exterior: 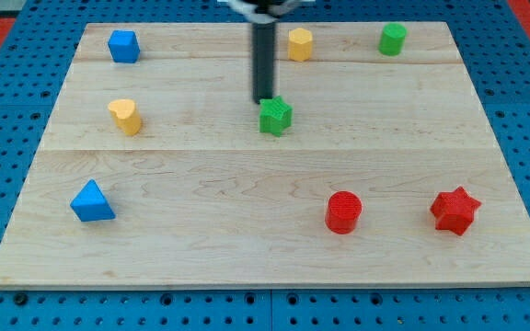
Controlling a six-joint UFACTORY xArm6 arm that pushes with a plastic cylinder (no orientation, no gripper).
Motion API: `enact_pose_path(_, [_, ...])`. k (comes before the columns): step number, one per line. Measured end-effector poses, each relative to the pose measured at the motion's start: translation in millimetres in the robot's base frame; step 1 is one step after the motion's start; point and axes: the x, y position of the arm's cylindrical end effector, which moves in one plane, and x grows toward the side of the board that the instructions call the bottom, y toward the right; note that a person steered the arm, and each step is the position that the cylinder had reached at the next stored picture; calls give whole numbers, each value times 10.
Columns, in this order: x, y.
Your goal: Push the blue cube into yellow heart
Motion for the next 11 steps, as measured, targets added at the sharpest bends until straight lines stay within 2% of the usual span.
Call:
enact_pose_path(4, [-24, -171])
enact_pose_path(6, [-318, 653])
enact_pose_path(11, [-351, 590])
